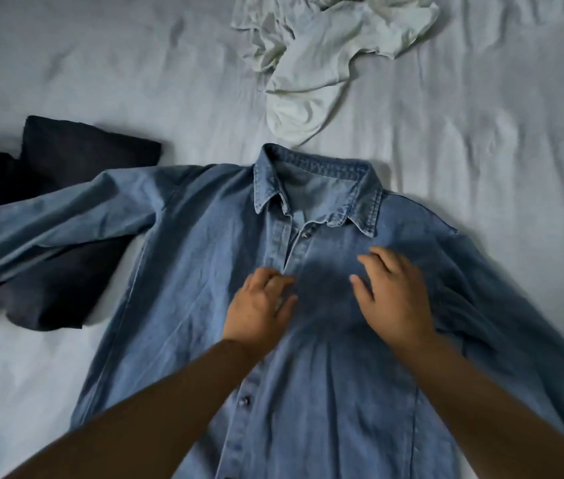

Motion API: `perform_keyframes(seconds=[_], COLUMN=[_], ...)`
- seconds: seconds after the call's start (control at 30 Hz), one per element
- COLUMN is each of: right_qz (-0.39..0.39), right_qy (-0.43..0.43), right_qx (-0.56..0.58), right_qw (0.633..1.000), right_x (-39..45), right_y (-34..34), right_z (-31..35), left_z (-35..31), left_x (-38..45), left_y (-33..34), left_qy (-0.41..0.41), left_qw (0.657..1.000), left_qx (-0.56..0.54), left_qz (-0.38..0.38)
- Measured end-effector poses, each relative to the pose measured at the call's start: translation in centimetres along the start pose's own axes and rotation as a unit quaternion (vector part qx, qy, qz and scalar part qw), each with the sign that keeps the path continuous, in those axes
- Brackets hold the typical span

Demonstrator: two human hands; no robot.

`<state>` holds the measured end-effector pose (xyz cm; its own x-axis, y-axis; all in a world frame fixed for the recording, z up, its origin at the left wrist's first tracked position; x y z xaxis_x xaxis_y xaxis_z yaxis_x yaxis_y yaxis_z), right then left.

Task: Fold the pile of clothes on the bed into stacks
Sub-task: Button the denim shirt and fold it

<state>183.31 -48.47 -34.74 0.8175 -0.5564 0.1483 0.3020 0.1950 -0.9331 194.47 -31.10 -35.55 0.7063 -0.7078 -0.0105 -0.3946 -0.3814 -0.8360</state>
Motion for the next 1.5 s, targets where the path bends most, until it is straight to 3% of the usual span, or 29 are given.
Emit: perform_keyframes(seconds=[0.13,0.2,0.4,0.53,0.63,0.7,0.83,0.93,1.0,1.03,1.13,1.2,1.27,1.4,1.43,1.5], right_qz=[0.041,0.032,-0.002,-0.038,-0.098,-0.128,0.027,0.039,0.055,0.055,0.064,0.13,0.154,-0.012,-0.044,-0.08], right_qy=[0.021,0.023,-0.009,-0.086,-0.047,-0.017,0.042,0.008,-0.001,-0.001,0.033,0.046,0.043,0.078,0.088,0.117], right_qx=[0.056,0.061,0.015,0.106,0.132,0.04,-0.099,-0.08,-0.078,-0.074,-0.067,-0.052,-0.024,0.141,0.133,0.036], right_qw=[0.997,0.997,1.0,0.99,0.985,0.991,0.994,0.996,0.995,0.996,0.995,0.989,0.987,0.987,0.986,0.989], right_x=[4.8,6.4,9.2,9.9,10.3,10.9,12.3,14.2,15.5,15.9,16.8,17.0,17.2,17.7,17.7,17.1], right_y=[2.5,3.9,7.0,7.5,6.1,5.1,4.7,4.1,3.7,3.6,3.4,3.8,4.0,4.5,5.0,6.5], right_z=[3.9,4.7,5.0,5.2,4.3,2.8,-0.5,-1.0,-1.2,-1.5,-2.8,-3.9,-4.6,-4.4,-4.2,-3.6], left_z=[2.1,2.6,4.2,5.3,6.0,6.2,5.8,4.8,4.3,4.0,4.4,5.0,5.3,5.4,5.7,6.3], left_x=[6.0,8.6,14.9,17.6,18.0,18.1,18.3,19.2,20.8,21.9,24.8,26.0,26.7,26.8,26.6,25.8], left_y=[-1.8,-2.1,-0.6,1.1,1.2,0.9,0.3,-0.7,-1.4,-1.7,-2.0,-2.3,-3.1,-3.2,-2.4,-0.4], left_qy=[-0.045,-0.022,0.166,0.255,0.25,0.249,0.246,0.25,0.212,0.161,0.009,0.024,0.064,0.064,0.056,0.05], left_qw=[0.999,0.999,0.982,0.953,0.951,0.951,0.96,0.967,0.964,0.971,0.992,0.986,0.981,0.989,0.993,0.997], left_qx=[-0.001,0.0,0.086,0.142,0.126,0.116,0.066,0.009,0.072,0.111,0.119,0.078,0.061,-0.058,-0.054,0.058], left_qz=[-0.02,-0.039,-0.014,0.086,0.134,0.141,0.117,-0.04,-0.144,-0.137,0.047,0.146,0.174,0.118,0.086,0.018])
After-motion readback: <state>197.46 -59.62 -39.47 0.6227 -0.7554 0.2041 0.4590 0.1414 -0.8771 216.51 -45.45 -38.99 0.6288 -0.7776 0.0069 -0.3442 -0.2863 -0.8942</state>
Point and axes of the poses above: each hand's wrist, its own x-axis towards the middle knuckle, its own y-axis out of the palm, z = x × y, the point moved 1 cm from there along x, towards the middle knuckle, and after that the axes turned 7 degrees about -z, right-handed, at the moved point
